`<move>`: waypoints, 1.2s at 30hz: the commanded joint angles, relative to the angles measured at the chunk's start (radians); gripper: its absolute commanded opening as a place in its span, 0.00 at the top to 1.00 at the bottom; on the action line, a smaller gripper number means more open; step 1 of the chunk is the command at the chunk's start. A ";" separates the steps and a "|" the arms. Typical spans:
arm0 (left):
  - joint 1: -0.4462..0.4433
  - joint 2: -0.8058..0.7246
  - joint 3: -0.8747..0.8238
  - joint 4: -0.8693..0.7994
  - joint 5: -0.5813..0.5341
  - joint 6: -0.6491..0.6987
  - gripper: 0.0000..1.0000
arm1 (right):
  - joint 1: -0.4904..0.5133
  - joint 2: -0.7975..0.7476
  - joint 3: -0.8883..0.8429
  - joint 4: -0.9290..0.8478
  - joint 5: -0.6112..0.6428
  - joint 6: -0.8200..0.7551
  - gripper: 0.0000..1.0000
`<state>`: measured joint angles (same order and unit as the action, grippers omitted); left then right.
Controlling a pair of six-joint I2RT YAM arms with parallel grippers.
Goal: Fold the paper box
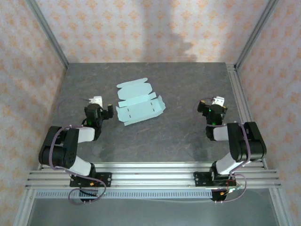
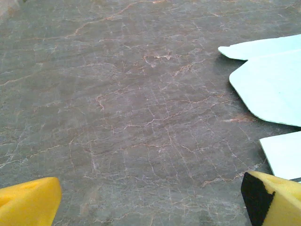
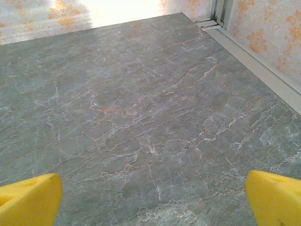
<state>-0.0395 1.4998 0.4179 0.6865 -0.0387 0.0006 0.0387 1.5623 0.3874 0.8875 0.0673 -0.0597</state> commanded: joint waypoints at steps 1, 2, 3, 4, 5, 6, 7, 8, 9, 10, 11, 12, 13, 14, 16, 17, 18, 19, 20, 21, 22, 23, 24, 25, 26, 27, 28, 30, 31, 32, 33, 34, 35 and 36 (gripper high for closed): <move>0.001 -0.006 0.019 0.035 -0.030 0.015 0.00 | 0.007 -0.008 -0.002 0.019 0.012 0.004 0.01; 0.000 -0.006 0.019 0.035 -0.029 0.016 0.00 | 0.006 -0.008 -0.002 0.019 0.012 0.004 0.01; 0.000 -0.006 0.019 0.035 -0.030 0.016 0.00 | 0.006 -0.006 -0.001 0.019 0.012 0.004 0.01; 0.000 -0.006 0.019 0.034 -0.029 0.015 0.00 | 0.006 -0.008 -0.001 0.018 0.012 0.004 0.01; 0.000 -0.006 0.019 0.035 -0.030 0.016 0.00 | 0.006 -0.008 -0.002 0.019 0.012 0.004 0.01; 0.000 -0.006 0.019 0.034 -0.030 0.015 0.00 | 0.006 -0.008 -0.001 0.017 0.012 0.004 0.01; -0.001 -0.006 0.019 0.034 -0.030 0.016 0.00 | 0.006 -0.008 -0.001 0.017 0.012 0.004 0.01; 0.000 -0.006 0.019 0.035 -0.029 0.016 0.00 | 0.006 -0.008 -0.002 0.019 0.012 0.004 0.01; 0.000 -0.006 0.019 0.035 -0.029 0.015 0.00 | 0.006 -0.008 -0.002 0.019 0.012 0.004 0.01; 0.000 -0.006 0.019 0.035 -0.029 0.015 0.00 | 0.006 -0.007 -0.002 0.018 0.012 0.004 0.01; 0.000 -0.005 0.019 0.035 -0.028 0.015 0.00 | 0.006 -0.008 -0.001 0.019 0.012 0.004 0.01; 0.000 -0.006 0.019 0.035 -0.029 0.016 0.00 | 0.006 -0.008 -0.001 0.018 0.011 0.004 0.01; 0.000 -0.006 0.019 0.035 -0.029 0.015 0.00 | 0.006 -0.006 -0.001 0.018 0.012 0.004 0.01; 0.001 -0.007 0.019 0.035 -0.028 0.016 0.00 | 0.006 -0.007 0.000 0.017 0.011 0.004 0.01; 0.000 -0.006 0.019 0.034 -0.029 0.015 0.00 | 0.006 -0.008 -0.001 0.018 0.012 0.004 0.01; 0.000 -0.006 0.019 0.035 -0.028 0.015 0.00 | 0.006 -0.009 0.000 0.017 0.011 0.004 0.01; 0.000 -0.005 0.019 0.035 -0.029 0.016 0.00 | 0.006 -0.008 -0.001 0.017 0.012 0.004 0.01; 0.000 -0.006 0.019 0.035 -0.028 0.016 0.00 | 0.006 -0.007 -0.001 0.017 0.012 0.004 0.01; 0.000 -0.006 0.019 0.035 -0.028 0.016 0.00 | 0.006 -0.006 -0.001 0.016 0.011 0.004 0.01; 0.000 -0.005 0.019 0.035 -0.028 0.016 0.00 | 0.006 -0.006 0.001 0.015 0.011 0.005 0.01; 0.000 -0.005 0.019 0.033 -0.029 0.016 0.00 | 0.005 -0.005 0.002 0.013 0.007 0.006 0.01; 0.000 -0.005 0.019 0.035 -0.028 0.015 0.00 | 0.002 -0.006 0.004 0.009 0.003 0.007 0.01; 0.000 -0.006 0.019 0.034 -0.028 0.016 0.00 | -0.001 -0.005 0.005 0.006 -0.002 0.010 0.01; 0.000 -0.006 0.019 0.034 -0.028 0.016 0.00 | -0.002 -0.008 0.004 0.008 -0.004 0.010 0.01; 0.000 -0.006 0.019 0.037 -0.030 0.015 0.00 | -0.002 -0.007 0.003 0.009 -0.004 0.011 0.01; 0.000 -0.006 0.017 0.038 -0.032 0.016 0.00 | -0.002 -0.009 0.001 0.011 -0.004 0.011 0.01; -0.004 -0.013 0.024 0.021 -0.055 0.009 0.00 | -0.002 -0.009 0.001 0.011 -0.004 0.010 0.01; -0.006 -0.047 0.045 -0.040 -0.118 -0.014 0.00 | -0.002 -0.016 -0.002 0.013 -0.008 0.008 0.01; -0.006 -0.074 0.060 -0.084 -0.134 -0.018 0.00 | -0.002 -0.034 -0.001 -0.002 -0.015 0.002 0.01; -0.008 -0.096 0.071 -0.126 -0.140 -0.019 0.00 | -0.002 -0.066 0.005 -0.037 -0.023 -0.002 0.01; -0.012 -0.132 0.079 -0.161 -0.150 -0.017 0.00 | 0.000 -0.113 0.031 -0.130 -0.027 -0.003 0.01; -0.017 -0.163 0.082 -0.185 -0.159 -0.017 0.00 | 0.000 -0.156 0.064 -0.224 -0.031 -0.005 0.01; -0.021 -0.199 0.088 -0.215 -0.175 -0.021 0.00 | 0.001 -0.190 0.099 -0.301 -0.038 -0.009 0.01; -0.022 -0.231 0.103 -0.258 -0.184 -0.038 0.00 | 0.004 -0.212 0.122 -0.346 -0.052 -0.024 0.01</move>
<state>-0.0460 1.3849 0.4641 0.5579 -0.1387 -0.0051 0.0383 1.4567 0.4149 0.7250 0.0475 -0.0635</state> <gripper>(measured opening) 0.998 0.993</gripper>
